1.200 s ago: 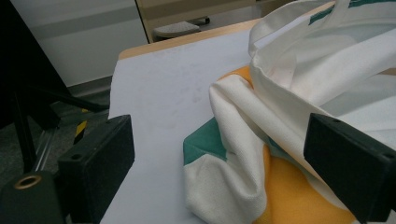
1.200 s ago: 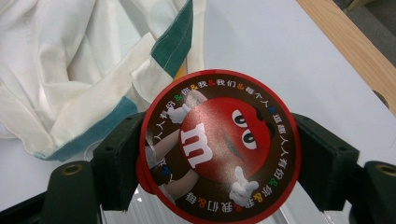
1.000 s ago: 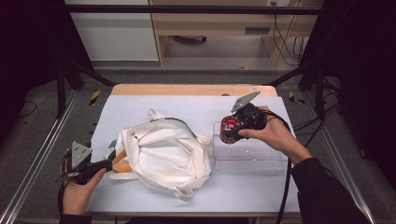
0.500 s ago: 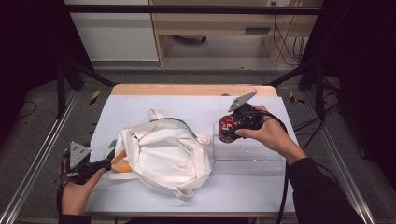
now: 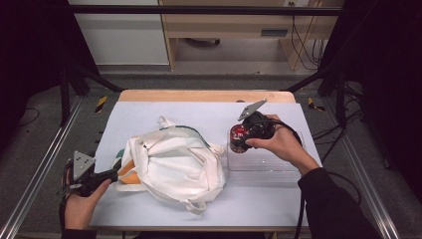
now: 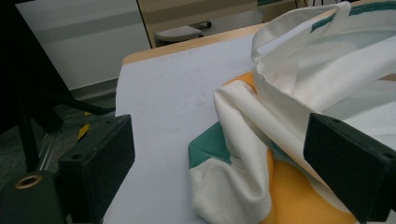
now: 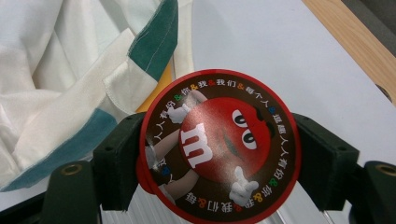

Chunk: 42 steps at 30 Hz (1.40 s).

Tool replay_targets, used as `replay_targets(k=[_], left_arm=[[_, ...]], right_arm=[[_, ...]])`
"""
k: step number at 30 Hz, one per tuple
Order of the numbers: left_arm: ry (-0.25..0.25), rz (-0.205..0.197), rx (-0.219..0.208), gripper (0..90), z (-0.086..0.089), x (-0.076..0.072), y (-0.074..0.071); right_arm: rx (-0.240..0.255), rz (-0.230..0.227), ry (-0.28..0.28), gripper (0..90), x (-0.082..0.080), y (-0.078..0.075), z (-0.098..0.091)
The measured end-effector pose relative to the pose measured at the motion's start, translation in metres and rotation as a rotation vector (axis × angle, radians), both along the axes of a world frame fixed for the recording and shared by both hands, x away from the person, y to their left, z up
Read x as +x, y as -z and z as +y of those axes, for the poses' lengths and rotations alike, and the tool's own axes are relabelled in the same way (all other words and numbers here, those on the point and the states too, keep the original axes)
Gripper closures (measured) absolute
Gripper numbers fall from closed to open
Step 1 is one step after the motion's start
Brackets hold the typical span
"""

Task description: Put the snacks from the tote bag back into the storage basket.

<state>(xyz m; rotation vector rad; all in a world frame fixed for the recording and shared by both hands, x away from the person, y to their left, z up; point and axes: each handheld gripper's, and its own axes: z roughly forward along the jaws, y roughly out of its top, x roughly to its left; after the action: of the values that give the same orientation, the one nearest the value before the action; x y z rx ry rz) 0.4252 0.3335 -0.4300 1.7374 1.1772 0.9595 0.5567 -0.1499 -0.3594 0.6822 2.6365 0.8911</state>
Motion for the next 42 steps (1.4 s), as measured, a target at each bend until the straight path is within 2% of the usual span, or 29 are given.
replay_targets(k=[19, 42], left_arm=[[-0.003, -0.003, -0.001, 8.9, 0.001, 0.0, -0.001], [-0.005, -0.003, 0.001, 9.1, 0.001, 0.0, -0.001]], right_arm=[[0.002, 0.027, 0.006, 25.7, 0.001, 0.014, 0.004], [-0.021, 0.052, -0.001, 25.7, 0.002, 0.03, 0.004]])
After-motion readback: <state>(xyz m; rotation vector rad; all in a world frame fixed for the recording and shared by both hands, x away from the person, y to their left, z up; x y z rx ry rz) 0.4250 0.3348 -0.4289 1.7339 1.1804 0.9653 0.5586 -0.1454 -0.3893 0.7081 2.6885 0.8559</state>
